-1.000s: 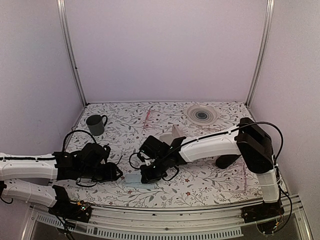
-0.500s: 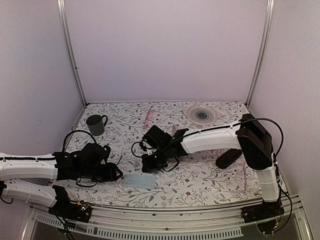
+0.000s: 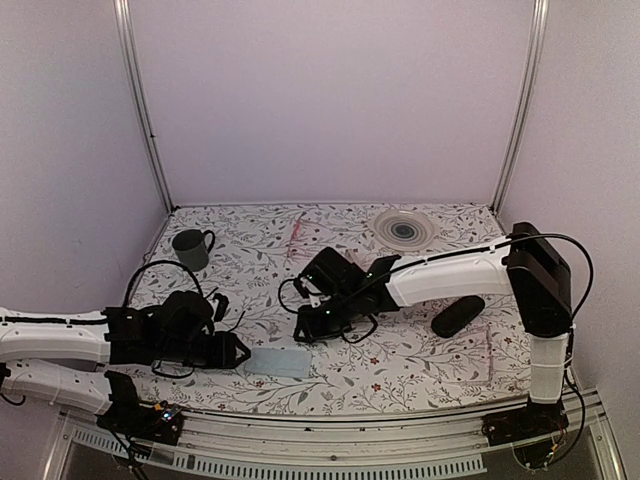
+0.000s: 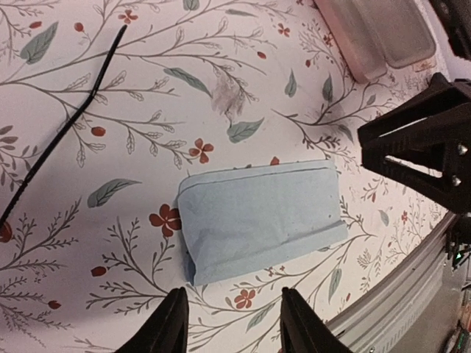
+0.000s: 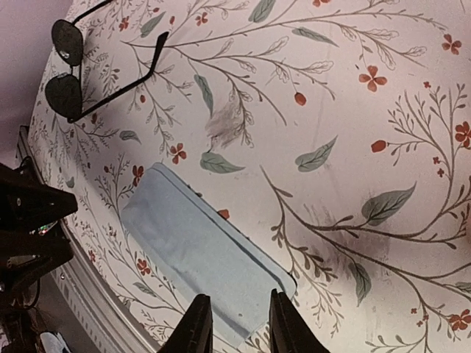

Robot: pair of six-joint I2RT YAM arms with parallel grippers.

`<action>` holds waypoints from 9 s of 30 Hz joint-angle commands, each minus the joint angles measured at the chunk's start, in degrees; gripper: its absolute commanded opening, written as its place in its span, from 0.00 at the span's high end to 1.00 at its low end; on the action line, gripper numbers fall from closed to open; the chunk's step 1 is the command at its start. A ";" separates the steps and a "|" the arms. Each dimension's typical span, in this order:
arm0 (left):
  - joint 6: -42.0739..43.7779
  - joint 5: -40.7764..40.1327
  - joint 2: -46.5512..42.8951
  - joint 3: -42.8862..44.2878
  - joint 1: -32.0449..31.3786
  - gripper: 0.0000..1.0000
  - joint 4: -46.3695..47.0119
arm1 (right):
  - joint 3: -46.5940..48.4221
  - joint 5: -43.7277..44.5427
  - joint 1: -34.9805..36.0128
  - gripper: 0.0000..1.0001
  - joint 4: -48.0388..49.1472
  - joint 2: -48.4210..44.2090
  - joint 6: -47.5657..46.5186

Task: Organize the sunglasses
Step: Move the folded cleaning cloth to the center of the board, then pick up the folded cleaning cloth from the center of the board, then place the folded cleaning cloth in the sunglasses case.

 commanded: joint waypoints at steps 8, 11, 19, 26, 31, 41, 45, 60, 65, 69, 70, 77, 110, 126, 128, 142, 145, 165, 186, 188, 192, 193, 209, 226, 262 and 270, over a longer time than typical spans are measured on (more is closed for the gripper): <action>7.90 -3.95 -0.06 7.11 -3.47 0.53 -4.87 | -6.49 -0.42 3.80 0.64 4.92 -9.40 -17.32; 9.29 -6.06 -0.49 8.31 -3.50 0.53 -6.94 | -5.06 -0.34 4.39 0.63 4.48 -8.26 -22.23; 9.64 -10.19 -4.95 9.55 -3.43 0.50 -13.53 | -4.74 7.19 8.34 0.58 7.60 -6.76 -39.42; 10.34 -10.34 -8.01 8.91 -3.51 0.45 -12.46 | -13.18 8.95 13.62 0.53 13.35 -9.47 -56.87; 10.40 -10.70 -7.05 8.45 -3.49 0.46 -12.21 | -15.98 7.71 15.16 0.53 15.08 -10.20 -63.25; 9.61 -10.72 -8.98 5.98 -3.46 0.46 -10.55 | -17.92 16.41 15.08 0.58 17.97 -7.41 -69.11; 9.52 -10.74 -9.12 5.83 -3.43 0.46 -10.53 | -17.64 16.92 14.59 0.59 18.27 -5.76 -70.06; 9.16 -11.13 -9.31 5.53 -3.44 0.47 -10.44 | -18.06 18.50 11.81 0.75 18.72 -1.81 -68.90; 9.42 -10.98 -9.29 6.01 -3.38 0.47 -10.44 | -20.44 18.58 11.85 0.90 21.54 -3.63 -69.96; 10.46 -10.39 -9.08 6.81 -3.41 0.48 -10.25 | -22.13 17.35 11.81 0.93 23.06 -5.97 -70.13; 11.11 -10.16 -8.91 6.88 -3.39 0.49 -9.81 | -22.33 17.17 11.81 0.94 22.90 -6.32 -69.92; 17.40 -6.18 -5.67 6.99 -3.59 0.52 -3.00 | -25.86 18.22 11.82 0.95 21.09 -10.40 -65.92; 68.68 -1.39 31.37 3.48 -19.40 0.63 37.05 | -38.84 23.82 13.12 0.96 9.44 -25.67 -45.88; 70.75 -6.05 39.86 5.83 -20.48 0.78 36.73 | -39.02 24.38 13.15 0.96 9.23 -25.67 -45.33; 70.28 -6.45 39.61 5.37 -20.44 0.78 37.36 | -39.07 24.52 13.12 0.96 9.14 -25.78 -45.13; 70.11 -7.57 41.85 6.33 -20.38 0.96 37.60 | -40.33 24.23 13.12 0.97 9.55 -28.77 -43.99; 69.72 -7.81 42.62 7.36 -20.31 1.00 36.46 | -40.34 26.04 13.13 1.00 9.88 -28.67 -42.79; 66.62 -11.67 30.26 5.14 -15.19 1.00 40.69 | -33.67 24.25 13.12 1.00 10.81 -25.13 -33.66; 69.40 -4.76 36.24 15.23 2.83 1.00 40.89 | -20.56 16.57 4.61 1.00 11.19 -15.39 -18.77; 69.33 -4.15 37.84 16.79 3.69 1.00 40.87 | -19.80 16.41 3.42 1.00 11.24 -15.08 -16.93; 69.26 -3.33 40.92 20.41 5.49 1.00 40.48 | -18.55 16.21 1.33 1.00 11.78 -14.40 -14.30; 69.39 -3.21 41.82 21.49 5.84 1.00 40.05 | -18.32 16.35 0.92 1.00 11.99 -14.20 -13.82; 72.07 0.47 53.04 34.08 9.76 1.00 35.13 | -17.89 12.82 -5.23 1.00 16.42 -10.81 -3.65; 71.92 4.32 61.73 44.90 11.44 1.00 29.98 | -15.46 17.26 -7.93 1.00 12.55 -8.57 -3.51; 73.21 4.54 73.77 59.51 11.43 1.00 23.80 | -9.91 24.16 -9.28 1.00 5.98 -2.83 -3.18; 73.61 6.27 74.12 60.32 11.31 1.00 23.43 | -8.76 24.04 -9.28 0.90 4.34 -2.92 -2.79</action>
